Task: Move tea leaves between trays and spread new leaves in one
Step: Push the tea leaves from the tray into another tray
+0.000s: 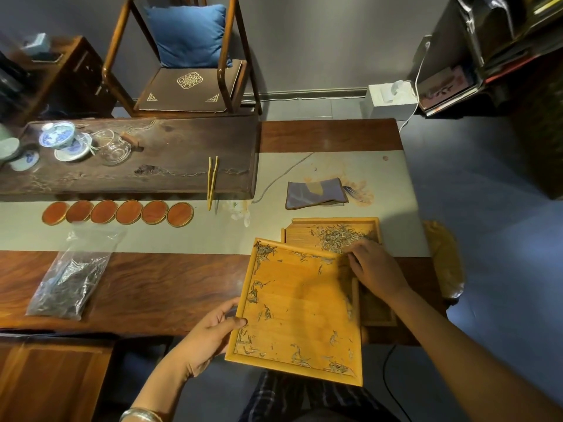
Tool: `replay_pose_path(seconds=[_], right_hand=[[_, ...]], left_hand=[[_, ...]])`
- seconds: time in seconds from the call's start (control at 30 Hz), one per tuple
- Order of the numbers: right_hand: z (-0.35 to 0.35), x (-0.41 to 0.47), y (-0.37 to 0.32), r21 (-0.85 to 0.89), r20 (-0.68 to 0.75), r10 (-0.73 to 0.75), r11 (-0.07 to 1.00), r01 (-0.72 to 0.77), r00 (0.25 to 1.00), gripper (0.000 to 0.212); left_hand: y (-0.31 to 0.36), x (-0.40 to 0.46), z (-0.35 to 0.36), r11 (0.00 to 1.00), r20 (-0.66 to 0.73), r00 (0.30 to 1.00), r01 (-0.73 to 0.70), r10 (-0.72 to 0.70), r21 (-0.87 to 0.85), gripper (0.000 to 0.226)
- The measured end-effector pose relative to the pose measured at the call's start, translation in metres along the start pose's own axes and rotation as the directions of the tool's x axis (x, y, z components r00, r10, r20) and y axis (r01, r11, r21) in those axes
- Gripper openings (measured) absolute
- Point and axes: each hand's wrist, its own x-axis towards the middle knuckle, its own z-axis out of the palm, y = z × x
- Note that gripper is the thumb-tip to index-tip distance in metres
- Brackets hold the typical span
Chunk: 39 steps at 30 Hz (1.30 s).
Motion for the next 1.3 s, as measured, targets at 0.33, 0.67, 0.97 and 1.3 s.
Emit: replay_pose_path(seconds=[0.33,0.67,0.97,1.3], right_hand=[[-0.012,-0.018,-0.021,0.189,0.020,-0.006,0.982,0.002,1.000,0.049],[-0.004,-0.026,-0.017,0.275,0.058,0.059,0.959,-0.073,0.997,0.047],[-0.002,-0.002,-0.013,0.263,-0.034,0.152,0.955,-0.137,0.988,0.017],[-0.023,0.012,-0.004,0.137,-0.099,0.143,0.982,-0.129,0.985,0.010]], left_hand=[[0.002,0.003,-0.006,0.998,-0.084,0.994,-0.063,0.064,0.019,0.046],[0.006,-0.001,-0.009,0.999,-0.061,0.998,-0.026,0.023,-0.046,0.045],[0.001,-0.006,-0.006,1.000,-0.073,0.997,0.005,-0.007,-0.016,0.045],[0.002,-0.006,-0.012,0.998,-0.116,0.993,0.020,-0.027,-0.067,0.045]])
